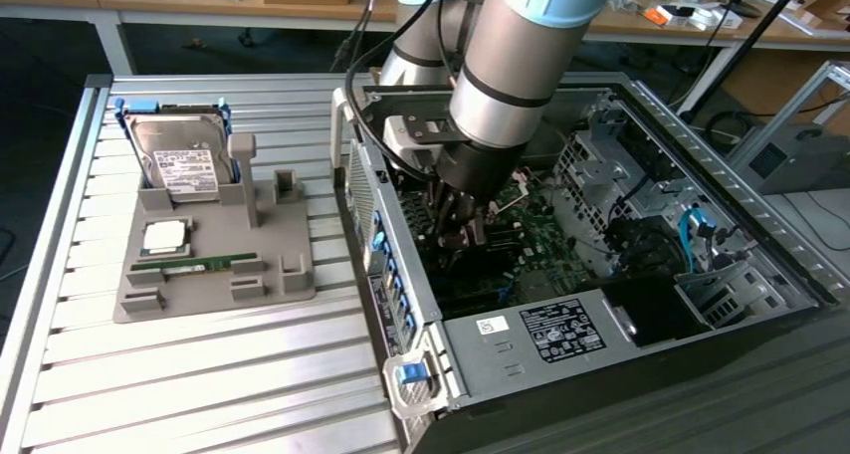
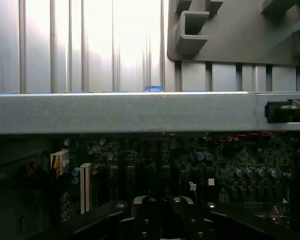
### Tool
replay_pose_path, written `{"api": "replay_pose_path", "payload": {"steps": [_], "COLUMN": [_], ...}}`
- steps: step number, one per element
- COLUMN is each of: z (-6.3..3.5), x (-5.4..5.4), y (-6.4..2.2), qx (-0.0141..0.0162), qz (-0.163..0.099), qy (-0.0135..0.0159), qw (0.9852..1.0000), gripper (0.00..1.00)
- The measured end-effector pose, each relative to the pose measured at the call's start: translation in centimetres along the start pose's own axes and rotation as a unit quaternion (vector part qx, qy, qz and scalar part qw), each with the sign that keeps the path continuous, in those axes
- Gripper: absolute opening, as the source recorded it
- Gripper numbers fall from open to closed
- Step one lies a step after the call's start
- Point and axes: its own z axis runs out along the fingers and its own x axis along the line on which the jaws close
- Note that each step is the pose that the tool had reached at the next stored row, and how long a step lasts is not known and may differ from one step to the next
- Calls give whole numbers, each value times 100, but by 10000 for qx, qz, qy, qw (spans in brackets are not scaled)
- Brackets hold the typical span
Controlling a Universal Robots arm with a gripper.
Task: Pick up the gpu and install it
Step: 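Press down on the gpu until it lock into place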
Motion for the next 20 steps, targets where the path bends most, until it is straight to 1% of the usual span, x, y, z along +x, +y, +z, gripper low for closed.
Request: {"api": "replay_pose_path", "payload": {"steps": [7,8,10,12,15,16,17,20], "z": [23,11,-7,-9,-13,-32,-80,-171], "x": [0,-1,-1,5,43,43,43,40], "y": [-1,-1,0,4,13,14,17,23], "qx": [1,4,18,21,24,32,30,32], "qz": [0,1,0,-1,0,0,0,0], "qy": [-1,3,-4,-4,-2,-8,-1,-2], "qw": [10000,10000,10000,10000,10000,10000,10000,10000], "gripper": [11,11,11,11,11,11,11,11]}}
